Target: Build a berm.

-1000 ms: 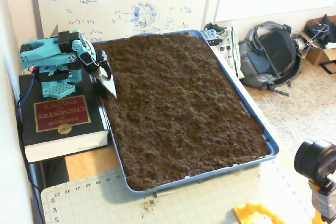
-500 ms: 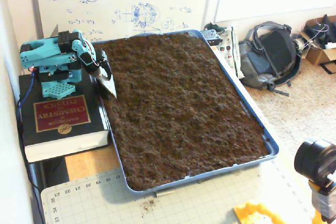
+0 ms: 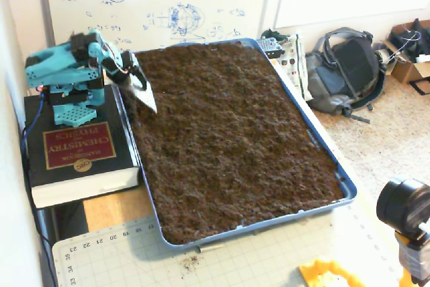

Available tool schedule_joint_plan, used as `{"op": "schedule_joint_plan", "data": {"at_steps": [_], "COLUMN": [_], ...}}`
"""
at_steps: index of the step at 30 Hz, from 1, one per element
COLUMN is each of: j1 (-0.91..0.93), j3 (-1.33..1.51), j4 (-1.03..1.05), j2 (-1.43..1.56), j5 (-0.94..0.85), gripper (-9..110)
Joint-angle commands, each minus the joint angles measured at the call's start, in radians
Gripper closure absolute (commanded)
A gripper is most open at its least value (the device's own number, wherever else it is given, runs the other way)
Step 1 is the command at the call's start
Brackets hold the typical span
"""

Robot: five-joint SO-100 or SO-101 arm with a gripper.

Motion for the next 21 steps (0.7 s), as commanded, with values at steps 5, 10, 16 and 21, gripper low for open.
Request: {"op": "schedule_joint_plan", "data": {"at_steps": [5,10,16,21], "j1": [-0.137,-0.31,-0.434,-0.479], "j3": [-0.422,-0.681,-0.833,-0.925], "j4": [0.005,0.006,0.006,0.006], "j2": [-0.396,-0.687,-1.039,-1.267], "j5": [0.166,0.305,0.331,0.334], "gripper": [101,101,101,101]}}
